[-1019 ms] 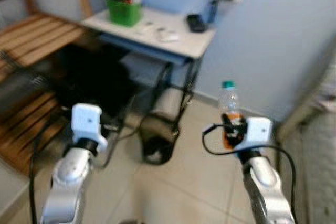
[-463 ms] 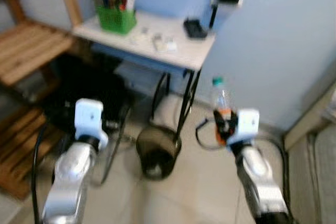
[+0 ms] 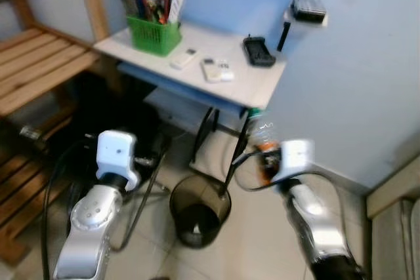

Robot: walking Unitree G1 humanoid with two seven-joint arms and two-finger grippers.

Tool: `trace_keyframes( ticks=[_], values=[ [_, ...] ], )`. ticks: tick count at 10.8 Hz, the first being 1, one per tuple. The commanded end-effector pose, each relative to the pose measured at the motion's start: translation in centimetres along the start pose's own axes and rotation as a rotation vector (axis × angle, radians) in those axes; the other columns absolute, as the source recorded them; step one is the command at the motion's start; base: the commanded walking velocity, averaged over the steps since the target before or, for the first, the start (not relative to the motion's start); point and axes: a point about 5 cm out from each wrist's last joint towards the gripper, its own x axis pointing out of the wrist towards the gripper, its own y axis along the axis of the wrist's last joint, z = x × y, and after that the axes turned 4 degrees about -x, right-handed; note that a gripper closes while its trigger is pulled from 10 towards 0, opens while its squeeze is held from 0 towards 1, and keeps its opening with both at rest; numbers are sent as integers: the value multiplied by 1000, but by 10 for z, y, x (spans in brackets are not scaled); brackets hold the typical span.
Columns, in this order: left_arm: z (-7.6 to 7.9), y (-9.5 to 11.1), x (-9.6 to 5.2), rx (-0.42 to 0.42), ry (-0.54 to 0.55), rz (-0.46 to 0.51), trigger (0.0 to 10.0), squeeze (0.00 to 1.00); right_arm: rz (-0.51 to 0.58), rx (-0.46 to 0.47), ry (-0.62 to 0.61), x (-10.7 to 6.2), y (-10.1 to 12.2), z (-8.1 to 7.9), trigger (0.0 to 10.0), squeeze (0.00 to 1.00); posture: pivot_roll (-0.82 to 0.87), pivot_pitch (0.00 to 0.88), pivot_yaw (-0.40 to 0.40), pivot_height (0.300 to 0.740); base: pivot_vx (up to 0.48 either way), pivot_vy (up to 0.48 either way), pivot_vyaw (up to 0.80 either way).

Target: Clean up the room

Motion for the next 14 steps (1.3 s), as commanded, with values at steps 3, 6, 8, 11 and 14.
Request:
trace_keyframes(
  ticks=[3,6,8,11,14],
  values=[
    [12,1,-9,-13,-41,-15,10000,0,-228,-5,114,2,-41,-12,10000,0,142,1,-54,727,320,0,0],
    [13,6,-22,-9,-36,-20,10000,0,-350,-28,261,8,-60,-51,10000,0,224,68,-75,727,0,0,0],
    [20,0,-38,26,-75,-93,10000,0,-438,-46,329,10,-71,-73,10000,0,280,112,-112,727,0,0,0],
    [22,-45,-67,78,-153,-299,10000,0,-471,-98,318,10,-75,-79,10000,0,321,142,-158,727,0,0,0],
    [31,-70,-95,84,-177,-400,10000,0,-444,-162,320,20,-64,-90,10000,0,348,171,-192,727,0,0,0]
  ],
)
